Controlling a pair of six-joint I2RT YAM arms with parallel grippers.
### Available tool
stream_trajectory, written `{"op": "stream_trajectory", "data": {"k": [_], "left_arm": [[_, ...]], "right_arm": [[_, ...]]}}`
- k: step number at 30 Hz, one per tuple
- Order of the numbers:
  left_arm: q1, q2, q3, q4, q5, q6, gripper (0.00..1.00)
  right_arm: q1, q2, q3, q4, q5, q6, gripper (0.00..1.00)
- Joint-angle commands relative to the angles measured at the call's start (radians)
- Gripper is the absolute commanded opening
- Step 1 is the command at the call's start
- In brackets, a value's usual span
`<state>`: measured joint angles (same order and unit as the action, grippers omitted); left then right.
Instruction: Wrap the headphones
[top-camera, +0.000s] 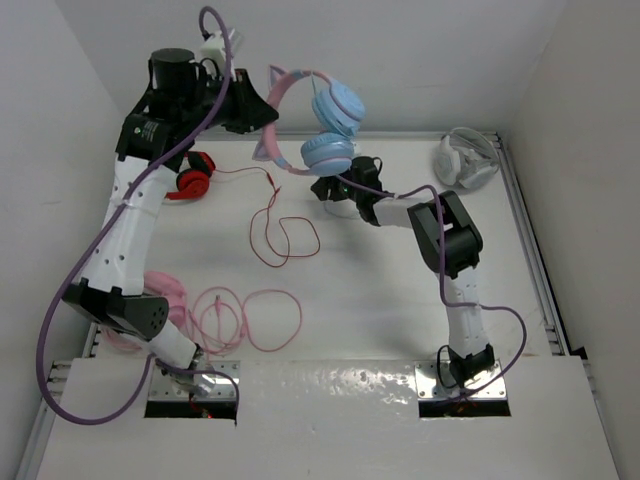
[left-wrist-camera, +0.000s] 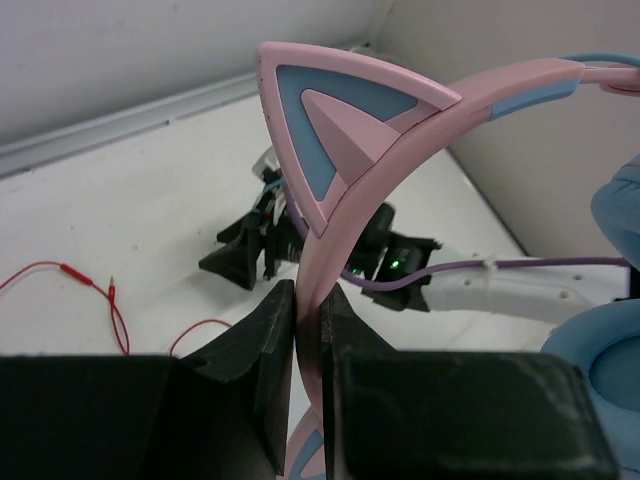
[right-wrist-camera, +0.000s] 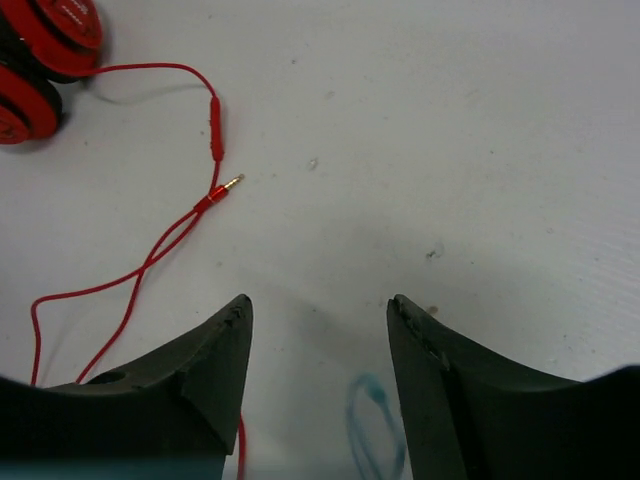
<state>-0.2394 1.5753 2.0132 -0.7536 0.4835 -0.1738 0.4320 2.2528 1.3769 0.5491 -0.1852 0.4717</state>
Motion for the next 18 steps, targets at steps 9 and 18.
{"op": "stream_trajectory", "data": {"k": [9, 18], "left_arm": [[0.119, 0.025, 0.061, 0.068, 0.066, -0.231, 0.00], [0.187, 0.058, 0.070, 0.111, 0.032, -0.266, 0.00]], "right_arm": [[0.005, -0.056, -0.158, 0.243, 0.046, 0.050, 0.00], [0.045, -0.179, -0.314, 0.309, 0.086, -0.095, 0.00]]}}
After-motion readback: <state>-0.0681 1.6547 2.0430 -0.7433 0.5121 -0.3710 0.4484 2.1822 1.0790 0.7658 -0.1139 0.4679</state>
